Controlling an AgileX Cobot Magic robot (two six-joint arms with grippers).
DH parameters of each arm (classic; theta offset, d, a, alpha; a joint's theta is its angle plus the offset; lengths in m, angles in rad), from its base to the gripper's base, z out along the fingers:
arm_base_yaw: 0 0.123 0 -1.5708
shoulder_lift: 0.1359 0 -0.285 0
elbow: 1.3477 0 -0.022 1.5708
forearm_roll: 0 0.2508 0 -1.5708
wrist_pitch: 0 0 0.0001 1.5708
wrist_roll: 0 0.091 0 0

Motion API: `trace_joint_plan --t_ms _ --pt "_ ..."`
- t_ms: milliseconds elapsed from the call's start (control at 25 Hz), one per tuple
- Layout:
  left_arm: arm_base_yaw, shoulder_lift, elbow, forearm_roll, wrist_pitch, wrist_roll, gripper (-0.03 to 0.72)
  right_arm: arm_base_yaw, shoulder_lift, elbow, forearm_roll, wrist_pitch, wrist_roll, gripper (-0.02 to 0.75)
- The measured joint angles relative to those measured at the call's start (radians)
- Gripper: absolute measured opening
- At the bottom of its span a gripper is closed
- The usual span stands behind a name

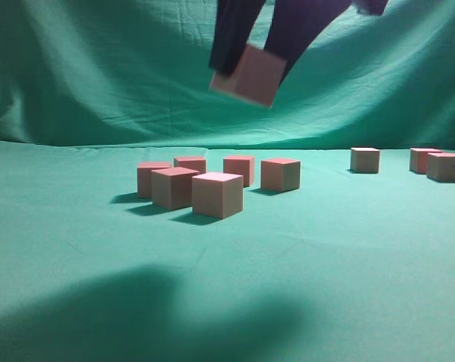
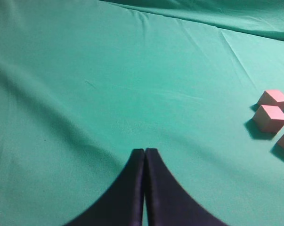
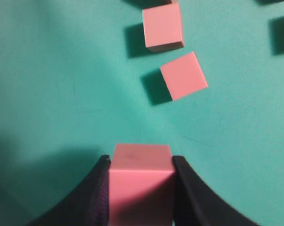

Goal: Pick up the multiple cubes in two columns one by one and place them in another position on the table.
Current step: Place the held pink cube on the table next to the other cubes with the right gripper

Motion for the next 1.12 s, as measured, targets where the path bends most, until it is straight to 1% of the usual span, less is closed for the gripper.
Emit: trace_joint_plan --t_ms 160,360,520,800,1000,1120 --pt "0.000 0.000 0.000 0.000 0.000 0.000 0.000 0.013 0.053 0.002 -0.053 -0.029 0.141 0.263" --pt "0.000 0.000 0.000 0.000 0.000 0.000 0.000 0.013 0.098 0.002 -0.202 -0.037 0.307 0.263" --pt "0.000 0.000 0.000 0.000 0.000 0.000 0.000 0.020 0.107 0.011 -0.234 -0.096 0.348 0.263" --pt "0.000 0.000 0.000 0.000 0.000 0.000 0.000 0.086 0.109 0.102 -0.327 -0.237 0.421 0.263" --pt "0.000 0.000 0.000 0.000 0.000 0.000 0.000 0.090 0.109 0.106 -0.435 -0.260 0.531 0.263" --pt "0.000 0.000 0.000 0.000 0.000 0.000 0.000 0.090 0.109 0.106 -0.470 -0.260 0.572 0.263"
